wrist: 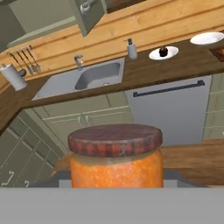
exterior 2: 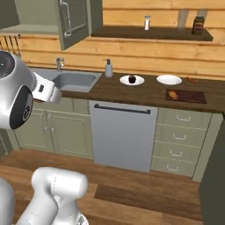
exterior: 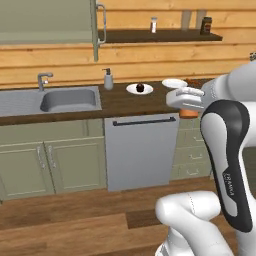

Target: From the different types of pastries on the counter, select a croissant and place it on the cutting board. Then retrieve a jar of jam from the cabinet and place it alongside the croissant on the cutting board.

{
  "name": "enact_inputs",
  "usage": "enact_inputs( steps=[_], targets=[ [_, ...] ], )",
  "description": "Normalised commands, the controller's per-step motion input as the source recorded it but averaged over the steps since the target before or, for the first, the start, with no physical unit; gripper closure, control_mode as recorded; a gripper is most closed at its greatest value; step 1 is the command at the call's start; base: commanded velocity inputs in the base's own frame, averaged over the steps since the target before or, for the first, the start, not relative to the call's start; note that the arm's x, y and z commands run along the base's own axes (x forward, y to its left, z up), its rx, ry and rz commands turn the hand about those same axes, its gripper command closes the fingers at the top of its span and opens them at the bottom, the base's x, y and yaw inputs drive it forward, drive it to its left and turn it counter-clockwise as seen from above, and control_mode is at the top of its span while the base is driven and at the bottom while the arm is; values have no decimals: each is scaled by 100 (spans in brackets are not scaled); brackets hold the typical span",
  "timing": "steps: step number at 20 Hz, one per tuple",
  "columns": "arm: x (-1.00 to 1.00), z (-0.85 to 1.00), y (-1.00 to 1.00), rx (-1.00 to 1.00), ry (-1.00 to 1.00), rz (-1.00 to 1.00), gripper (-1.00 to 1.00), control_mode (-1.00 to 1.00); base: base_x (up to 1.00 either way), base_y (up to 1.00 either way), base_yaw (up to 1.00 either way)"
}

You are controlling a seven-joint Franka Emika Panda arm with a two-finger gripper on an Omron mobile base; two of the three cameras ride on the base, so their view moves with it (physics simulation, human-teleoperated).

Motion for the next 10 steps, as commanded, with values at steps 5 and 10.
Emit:
enact_inputs(
  steps=[5, 10],
  targets=[
    [0, 0, 0, 0, 0, 0, 100, 100, -16, -100, 7],
    [0, 0, 0, 0, 0, 0, 100, 100, 14, -100, 2]
  ],
)
